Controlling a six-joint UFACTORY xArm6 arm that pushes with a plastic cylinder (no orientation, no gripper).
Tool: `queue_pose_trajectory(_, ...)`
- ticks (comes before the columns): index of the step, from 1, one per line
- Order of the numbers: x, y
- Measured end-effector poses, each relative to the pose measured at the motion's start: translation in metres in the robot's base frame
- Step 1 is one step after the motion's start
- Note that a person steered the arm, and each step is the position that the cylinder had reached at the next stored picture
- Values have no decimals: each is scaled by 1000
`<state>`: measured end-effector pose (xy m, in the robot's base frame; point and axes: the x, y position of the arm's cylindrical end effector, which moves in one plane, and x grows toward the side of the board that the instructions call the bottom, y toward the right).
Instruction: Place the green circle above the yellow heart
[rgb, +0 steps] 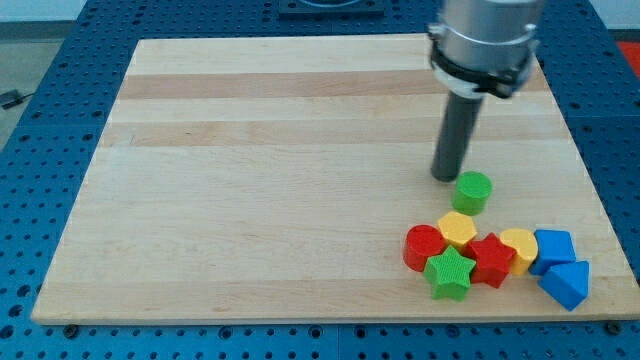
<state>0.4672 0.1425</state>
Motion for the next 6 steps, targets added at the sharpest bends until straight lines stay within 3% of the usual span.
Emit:
queue_pose_trajectory(1, 30, 33)
queue_pose_trajectory(3, 35, 46)
queue_pose_trajectory(4, 33, 22)
queue_pose_trajectory(6, 31, -89)
